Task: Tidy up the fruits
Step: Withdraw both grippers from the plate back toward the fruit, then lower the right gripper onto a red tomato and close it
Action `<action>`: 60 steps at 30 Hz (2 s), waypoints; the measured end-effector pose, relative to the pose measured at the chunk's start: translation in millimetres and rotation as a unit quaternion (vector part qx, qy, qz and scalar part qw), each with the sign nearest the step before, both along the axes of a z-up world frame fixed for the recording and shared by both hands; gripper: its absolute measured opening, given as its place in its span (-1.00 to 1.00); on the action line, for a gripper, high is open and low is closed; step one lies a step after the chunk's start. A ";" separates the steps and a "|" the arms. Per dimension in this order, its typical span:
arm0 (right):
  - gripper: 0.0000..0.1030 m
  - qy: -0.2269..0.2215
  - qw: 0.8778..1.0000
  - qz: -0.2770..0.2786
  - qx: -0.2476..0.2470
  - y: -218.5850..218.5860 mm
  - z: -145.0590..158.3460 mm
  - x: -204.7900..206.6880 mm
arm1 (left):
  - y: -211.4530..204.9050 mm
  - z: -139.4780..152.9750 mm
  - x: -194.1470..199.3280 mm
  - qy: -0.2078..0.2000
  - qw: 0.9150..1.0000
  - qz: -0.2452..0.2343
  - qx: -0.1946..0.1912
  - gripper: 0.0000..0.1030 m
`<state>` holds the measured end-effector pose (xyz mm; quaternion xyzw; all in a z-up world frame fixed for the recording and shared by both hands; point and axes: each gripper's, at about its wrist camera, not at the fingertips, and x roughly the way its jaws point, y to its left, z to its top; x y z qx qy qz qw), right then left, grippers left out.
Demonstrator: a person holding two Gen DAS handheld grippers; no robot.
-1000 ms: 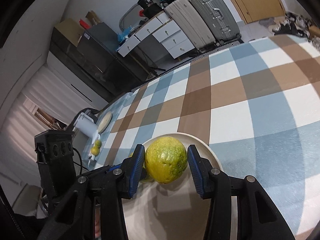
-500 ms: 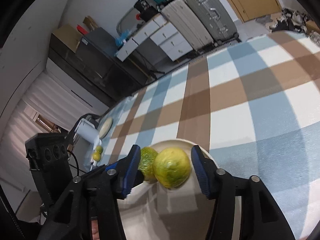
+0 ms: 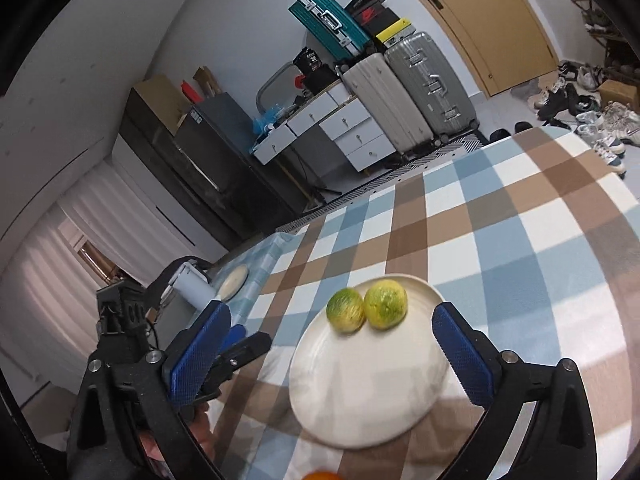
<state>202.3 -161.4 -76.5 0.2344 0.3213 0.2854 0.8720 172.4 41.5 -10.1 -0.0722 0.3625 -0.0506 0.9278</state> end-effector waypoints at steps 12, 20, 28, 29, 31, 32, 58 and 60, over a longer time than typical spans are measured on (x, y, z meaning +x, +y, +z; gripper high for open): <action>1.00 -0.058 0.992 -0.037 -0.102 5.2 14.6 -86.2 | -15.0 18.3 -86.3 -0.033 0.999 0.010 0.029 0.98; 1.00 -0.083 0.980 -0.051 -0.172 10.9 7.5 -136.1 | -8.8 6.2 -131.9 -0.020 1.000 0.019 0.013 0.98; 1.00 -0.072 0.981 -0.008 -0.178 20.4 -8.4 -173.0 | -5.3 -12.0 -166.2 -0.004 1.000 0.018 0.008 0.98; 1.00 -0.068 0.982 -0.002 -0.178 21.7 -11.3 -176.5 | -4.1 -14.4 -170.0 -0.003 1.000 0.019 0.007 0.98; 1.00 -0.062 0.981 0.008 -0.182 24.0 -18.0 -184.7 | -2.9 -20.1 -176.4 -0.001 1.000 0.021 0.006 0.98; 1.00 -0.059 0.981 0.015 -0.184 25.9 -21.3 -189.0 | -2.4 -23.9 -178.4 0.003 1.000 0.020 0.006 0.98; 0.57 0.015 0.975 0.081 -0.207 60.9 -87.9 -205.6 | -1.0 -70.8 -188.7 0.052 0.999 0.008 -0.004 0.98; 0.52 0.017 0.975 0.079 -0.209 60.6 -89.5 -204.5 | -1.6 -71.7 -188.6 0.053 0.999 0.006 -0.004 0.98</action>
